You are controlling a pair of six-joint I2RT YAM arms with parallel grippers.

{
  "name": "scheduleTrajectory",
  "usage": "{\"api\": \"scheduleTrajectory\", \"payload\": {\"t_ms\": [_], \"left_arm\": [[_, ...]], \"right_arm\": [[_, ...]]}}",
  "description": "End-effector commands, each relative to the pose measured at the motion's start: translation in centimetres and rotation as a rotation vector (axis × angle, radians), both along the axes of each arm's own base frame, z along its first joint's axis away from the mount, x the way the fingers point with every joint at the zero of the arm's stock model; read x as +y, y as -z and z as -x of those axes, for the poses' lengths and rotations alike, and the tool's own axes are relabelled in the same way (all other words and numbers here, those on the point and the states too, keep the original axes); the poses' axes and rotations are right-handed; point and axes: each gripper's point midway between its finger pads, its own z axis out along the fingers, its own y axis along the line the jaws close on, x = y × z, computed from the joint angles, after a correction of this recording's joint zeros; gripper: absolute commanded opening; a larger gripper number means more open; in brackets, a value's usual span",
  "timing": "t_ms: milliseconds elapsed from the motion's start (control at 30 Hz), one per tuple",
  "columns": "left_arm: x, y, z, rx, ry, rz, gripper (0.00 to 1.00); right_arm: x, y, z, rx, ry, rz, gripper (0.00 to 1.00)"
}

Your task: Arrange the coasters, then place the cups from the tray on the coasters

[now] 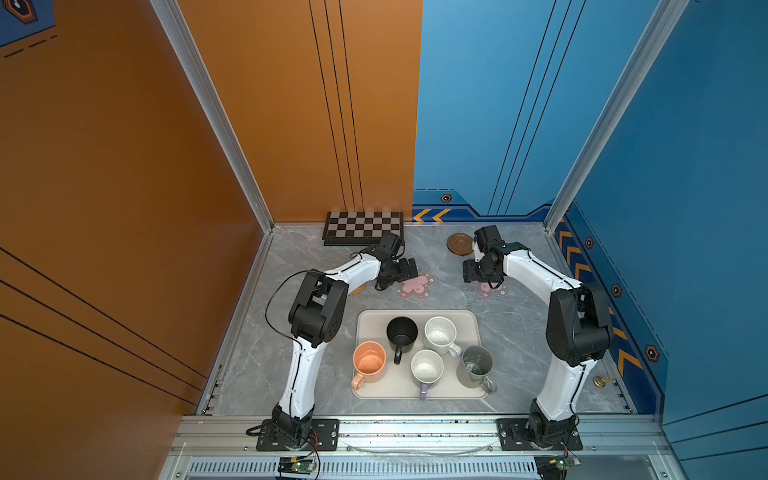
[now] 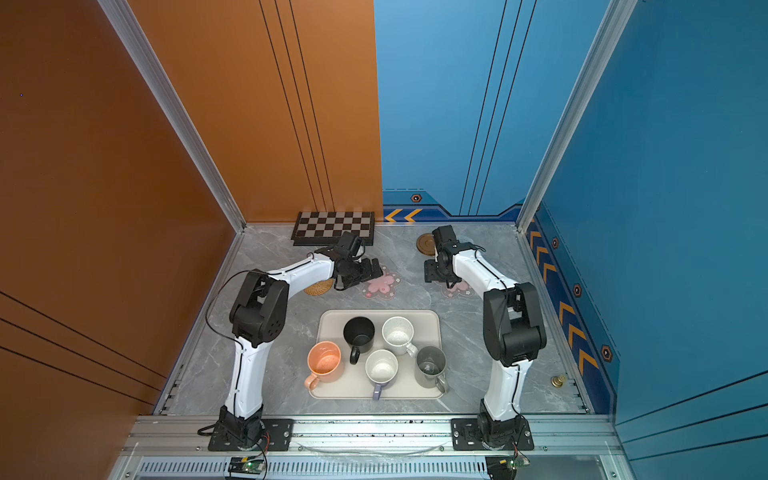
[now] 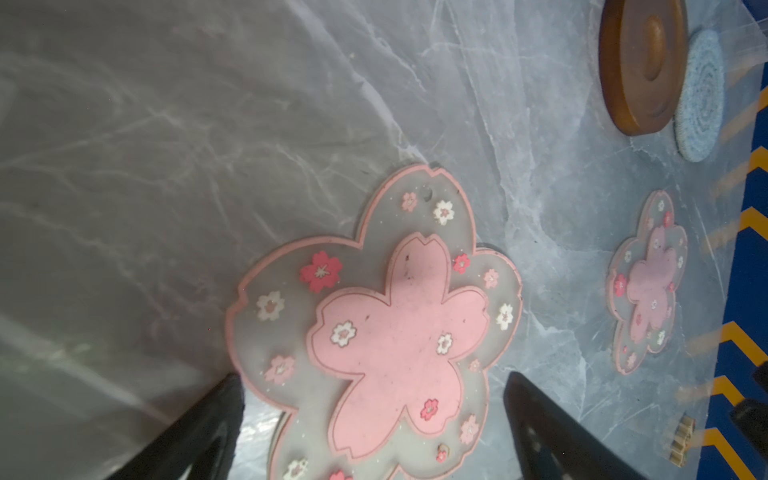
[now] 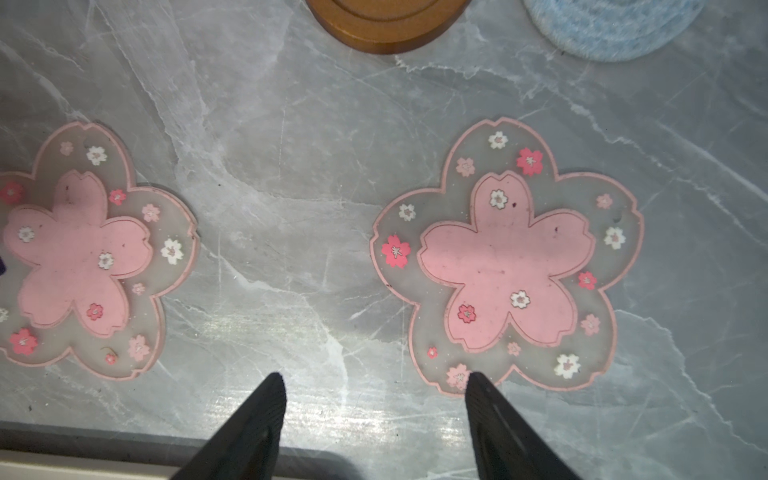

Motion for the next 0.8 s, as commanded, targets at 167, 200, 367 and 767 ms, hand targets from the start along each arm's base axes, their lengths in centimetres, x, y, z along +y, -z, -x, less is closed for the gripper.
{"api": "scheduleTrajectory", "payload": {"t_ms": [167, 200, 367, 767], "left_arm": [[-3.2, 2.7, 2.2, 0.116, 0.031, 0.059, 0.98], [-3.4, 2.7, 2.3, 0.119, 0.032, 0.065, 0.98], [-3.9, 2.9, 2.5, 0.13, 0.024, 0.087, 0.98], [-6.1, 2.7, 3.0, 0.144, 0.023, 0.171, 0.98]], "right_arm": [[0.9, -0.3, 0.2, -0.009, 0.01, -0.048, 0.71], [1.0, -0.2, 0.3, -0.005, 0.008, -0.049, 0.71], [1.0, 0.1, 0.5, 0.003, 0.011, -0.055, 0.71], [2.5, 1.3, 0.9, 0.028, 0.015, -0.095, 0.71]]}}
